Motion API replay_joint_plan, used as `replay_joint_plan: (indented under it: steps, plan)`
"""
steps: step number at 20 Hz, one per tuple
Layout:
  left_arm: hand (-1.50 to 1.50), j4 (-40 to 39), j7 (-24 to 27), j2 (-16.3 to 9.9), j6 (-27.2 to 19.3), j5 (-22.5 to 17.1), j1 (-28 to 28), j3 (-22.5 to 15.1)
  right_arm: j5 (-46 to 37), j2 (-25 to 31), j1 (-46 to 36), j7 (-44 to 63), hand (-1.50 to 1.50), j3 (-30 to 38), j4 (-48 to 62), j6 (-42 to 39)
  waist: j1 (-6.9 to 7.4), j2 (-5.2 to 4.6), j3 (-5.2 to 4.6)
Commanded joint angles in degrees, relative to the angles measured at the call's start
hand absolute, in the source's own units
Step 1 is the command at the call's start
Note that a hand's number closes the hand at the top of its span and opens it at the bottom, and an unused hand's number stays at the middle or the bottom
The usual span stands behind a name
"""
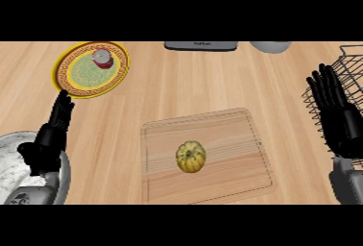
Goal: Pick the squash from the cutting board and place it in the basket
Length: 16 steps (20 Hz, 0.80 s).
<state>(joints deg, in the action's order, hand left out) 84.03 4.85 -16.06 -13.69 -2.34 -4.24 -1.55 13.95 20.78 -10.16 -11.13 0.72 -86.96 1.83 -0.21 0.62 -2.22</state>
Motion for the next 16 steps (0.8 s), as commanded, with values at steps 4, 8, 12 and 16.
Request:
replay_joint_plan:
  steps: [4,8,12,16]
  plan:
    - [0.00,-1.52,-9.78,-2.85,2.65,1.73,-2.85,-1.39,-7.62,-7.81,2.62,4.38,1.50,-7.87,-3.18,8.68,-0.22,-0.63,2.22]
    - [0.00,-1.59,-12.84,-2.26,6.26,0.43,-1.66,-5.09,-16.72,-13.33,-1.58,-7.10,1.50,-19.86,-6.99,8.94,1.12,-0.84,2.29]
    - [0.00,-0.16,-18.31,-2.08,4.75,1.11,-5.35,-5.52,-34.25,-20.40,-1.38,-6.14,-1.50,-28.50,-3.20,27.02,0.19,-0.45,2.13]
    - [0.00,-1.01,-17.63,-4.26,6.52,-0.56,-4.47,-3.55,-47.83,-20.64,-3.77,9.04,-1.50,-29.88,-0.07,36.54,-0.82,-0.12,1.70]
